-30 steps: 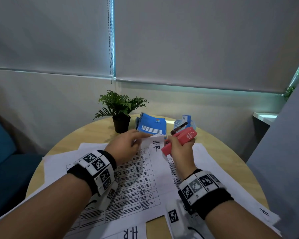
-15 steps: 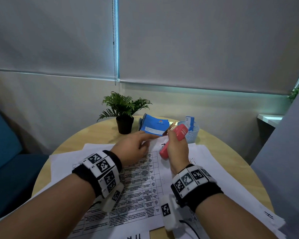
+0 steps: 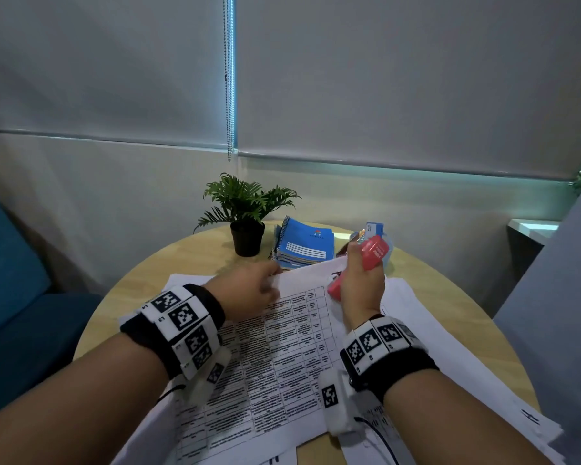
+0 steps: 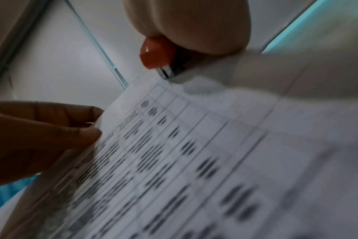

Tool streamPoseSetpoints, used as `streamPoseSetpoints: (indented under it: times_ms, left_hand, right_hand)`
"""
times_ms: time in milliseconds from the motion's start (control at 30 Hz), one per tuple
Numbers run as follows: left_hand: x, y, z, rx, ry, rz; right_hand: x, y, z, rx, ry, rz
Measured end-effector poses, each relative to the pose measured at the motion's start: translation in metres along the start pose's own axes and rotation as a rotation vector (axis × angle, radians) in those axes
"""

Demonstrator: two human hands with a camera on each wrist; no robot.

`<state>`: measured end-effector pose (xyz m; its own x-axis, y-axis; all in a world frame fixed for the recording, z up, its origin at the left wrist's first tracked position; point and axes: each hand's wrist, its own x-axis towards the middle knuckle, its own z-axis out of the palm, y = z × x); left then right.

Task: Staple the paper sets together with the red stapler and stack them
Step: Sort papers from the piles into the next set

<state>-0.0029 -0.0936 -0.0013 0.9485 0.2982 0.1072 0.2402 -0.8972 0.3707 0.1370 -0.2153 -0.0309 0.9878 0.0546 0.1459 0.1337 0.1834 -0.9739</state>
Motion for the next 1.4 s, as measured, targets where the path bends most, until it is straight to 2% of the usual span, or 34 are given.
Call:
streamPoseSetpoints:
  times_ms: [133, 200, 267, 333, 467, 533, 600, 700, 800, 867, 1033, 1100, 1200, 1267, 1300, 1367, 1400]
  left_hand:
    - [-0.002, -0.016, -0.007, 0.032, 0.131, -0.082]
    - [-0.003, -0.023, -0.014, 0.013, 0.249, -0.105]
    - [-0.004, -0.029, -0.022, -0.039, 0.387, -0.128]
    - [-0.005, -0.03, -0.032, -0.123, 0.539, -0.149]
    - [-0.011, -0.022, -0.053, -0.299, 0.805, -0.183]
    - [-0.014, -0.015, -0.06, -0.397, 0.863, -0.194]
    - [-0.015, -0.011, -0.061, -0.465, 0.858, -0.218]
    - [-0.011, -0.017, -0.055, -0.552, 0.762, -0.277]
    - [-0.01, -0.031, -0.043, -0.56, 0.519, -0.299]
    - [-0.015, -0.04, -0.03, -0.397, 0.314, -0.308]
    - [-0.029, -0.064, 0.012, 0.21, -0.244, -0.359]
    - [-0.031, -0.071, 0.024, 0.351, -0.406, -0.38]
    - [-0.031, -0.074, 0.028, 0.378, -0.499, -0.373]
    - [-0.028, -0.073, 0.024, 0.403, -0.516, -0.363]
    - [-0.026, -0.071, 0.022, 0.416, -0.529, -0.361]
    - [-0.022, -0.069, 0.018, 0.436, -0.542, -0.352]
    - [-0.02, -0.07, 0.016, 0.446, -0.545, -0.345]
  right_hand:
    - [0.003, -0.015, -0.013, 0.152, 0.051, -0.132]
    - [0.005, -0.027, -0.022, 0.174, 0.066, -0.2]
    - [0.006, -0.037, -0.032, 0.169, 0.016, -0.208]
    - [0.005, -0.04, -0.041, 0.147, -0.127, -0.131]
    - [-0.017, -0.036, -0.053, 0.054, -0.528, 0.175]
    - [-0.03, -0.034, -0.052, 0.087, -0.684, 0.27]
    - [-0.038, -0.036, -0.047, 0.128, -0.767, 0.334]
    - [-0.036, -0.042, -0.044, 0.048, -0.703, 0.333]
    - [-0.022, -0.048, -0.058, -0.112, -0.664, 0.304]
    - [-0.008, -0.045, -0.075, -0.194, -0.654, 0.351]
    - [0.021, -0.021, -0.125, -0.458, -0.518, 0.491]
    - [0.028, -0.012, -0.142, -0.603, -0.472, 0.505]
    - [0.034, -0.003, -0.159, -0.762, -0.506, 0.542]
    - [0.033, -0.005, -0.159, -0.976, -0.55, 0.5]
    - [0.032, -0.007, -0.156, -1.194, -0.562, 0.417]
    - [0.029, -0.016, -0.142, -1.611, -0.52, 0.158]
    - [0.028, -0.018, -0.132, -1.635, -0.501, 0.095]
